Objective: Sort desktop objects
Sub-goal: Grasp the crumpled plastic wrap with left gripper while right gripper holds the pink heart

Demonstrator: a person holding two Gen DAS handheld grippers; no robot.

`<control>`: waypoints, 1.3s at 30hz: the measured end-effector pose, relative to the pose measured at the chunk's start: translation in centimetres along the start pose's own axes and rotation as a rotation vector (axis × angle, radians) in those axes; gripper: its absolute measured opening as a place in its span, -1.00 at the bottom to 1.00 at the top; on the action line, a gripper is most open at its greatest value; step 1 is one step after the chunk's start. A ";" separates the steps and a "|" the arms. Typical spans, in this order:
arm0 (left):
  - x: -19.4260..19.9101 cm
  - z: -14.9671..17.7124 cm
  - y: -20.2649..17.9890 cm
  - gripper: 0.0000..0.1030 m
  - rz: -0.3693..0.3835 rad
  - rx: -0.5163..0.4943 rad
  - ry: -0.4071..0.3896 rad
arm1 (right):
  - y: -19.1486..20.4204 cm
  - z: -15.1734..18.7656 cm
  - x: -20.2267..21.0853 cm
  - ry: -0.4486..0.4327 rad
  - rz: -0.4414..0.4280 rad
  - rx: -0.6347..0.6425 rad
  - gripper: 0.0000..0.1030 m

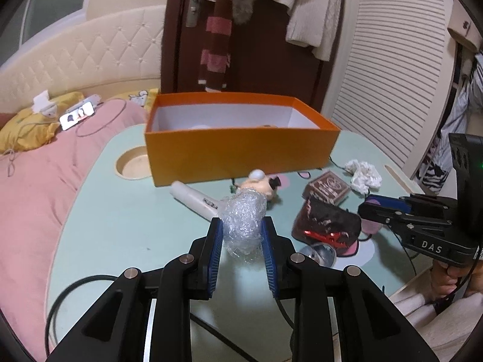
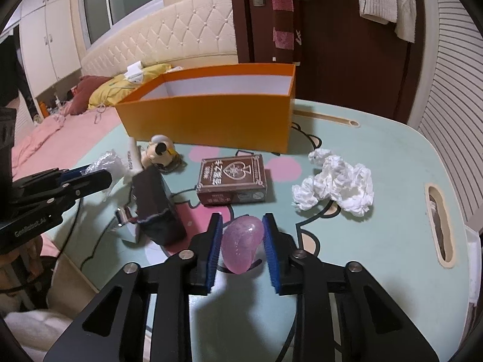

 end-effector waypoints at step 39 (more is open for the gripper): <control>-0.5 0.1 1.0 -0.53 0.037 0.046 0.022 | 0.2 1.4 -1.1 0.017 0.080 0.091 -0.24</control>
Point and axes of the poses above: each gripper's, at about its wrist camera, not at the fingertips, and x roughly against the way its jaws point, y to its left, z to its underside, the point moved 1 cm from there along -x, roughly the way its jaws point, and after that the axes turned 15 degrees about y, right-handed, at the moved point
